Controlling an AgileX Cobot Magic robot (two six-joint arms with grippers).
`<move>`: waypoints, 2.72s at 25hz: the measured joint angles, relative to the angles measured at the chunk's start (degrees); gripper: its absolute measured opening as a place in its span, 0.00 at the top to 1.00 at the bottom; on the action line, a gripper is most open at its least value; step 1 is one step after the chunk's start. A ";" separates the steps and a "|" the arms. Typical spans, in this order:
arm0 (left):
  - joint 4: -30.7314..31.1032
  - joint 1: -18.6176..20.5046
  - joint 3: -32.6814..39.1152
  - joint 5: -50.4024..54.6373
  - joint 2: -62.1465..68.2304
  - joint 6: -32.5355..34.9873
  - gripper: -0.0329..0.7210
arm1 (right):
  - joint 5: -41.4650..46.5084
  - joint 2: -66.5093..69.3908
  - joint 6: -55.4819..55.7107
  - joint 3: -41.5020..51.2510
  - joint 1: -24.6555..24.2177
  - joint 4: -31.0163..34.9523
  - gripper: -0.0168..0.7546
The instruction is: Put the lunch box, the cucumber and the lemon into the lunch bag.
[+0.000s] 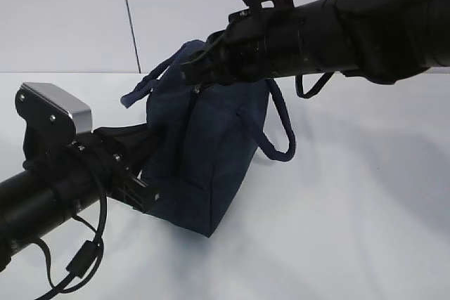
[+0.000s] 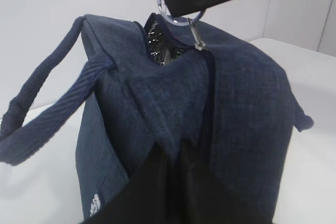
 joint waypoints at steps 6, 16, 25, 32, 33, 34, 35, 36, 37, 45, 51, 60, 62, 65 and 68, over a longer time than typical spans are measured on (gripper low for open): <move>0.14 0.00 0.00 0.00 0.00 0.00 0.95 | -3.40 0.14 -3.08 0.02 0.10 0.29 1.00; 0.87 0.00 0.10 0.18 0.00 0.02 0.95 | -8.87 3.11 -7.17 -2.50 -0.35 0.42 1.00; 1.08 0.00 2.97 -1.00 0.00 0.02 0.95 | -13.03 7.57 -11.59 -7.61 -1.35 0.54 1.00; 2.10 0.00 3.41 -1.34 0.00 0.02 0.95 | -13.03 11.73 -11.85 -11.98 -3.16 0.66 1.00; 2.10 0.00 3.41 -1.34 0.00 0.02 0.95 | -13.03 12.43 -11.85 -12.55 -3.44 0.79 1.00; 2.10 0.00 3.41 -1.34 0.00 0.02 0.95 | -13.03 13.04 -11.88 -13.27 -3.64 0.79 1.00; 2.10 0.00 3.41 -1.34 0.00 0.02 0.95 | -13.03 13.81 -11.88 -14.04 -3.95 0.81 1.00; 2.21 0.00 3.41 -1.34 0.00 0.02 0.95 | -13.03 14.62 -11.88 -14.69 -4.24 0.91 1.00; 2.21 0.00 3.41 -1.34 0.00 0.02 0.95 | -13.03 15.31 -11.88 -15.49 -4.64 0.91 1.00; 2.32 0.00 4.08 -1.46 0.00 -0.57 0.95 | -10.96 20.92 -11.97 -20.95 -7.24 1.02 1.00; 2.32 0.00 4.22 -1.58 0.00 -1.12 0.95 | -9.54 24.31 -11.97 -22.89 -9.06 2.37 1.00; 2.32 0.00 4.36 -1.58 0.00 -1.93 0.95 | -5.33 27.02 -11.97 -23.67 -12.17 6.70 1.00; 2.20 0.00 4.76 -1.58 0.00 -2.08 0.95 | -4.21 27.14 -11.97 -23.67 -13.06 7.97 1.00; 1.09 0.00 6.08 -2.40 0.00 -2.18 0.95 | -2.35 27.14 -11.97 -23.67 -14.02 8.65 1.00; 0.55 0.00 7.39 -2.90 0.00 -2.43 0.95 | -1.06 27.48 -11.86 -23.67 -14.40 8.77 1.00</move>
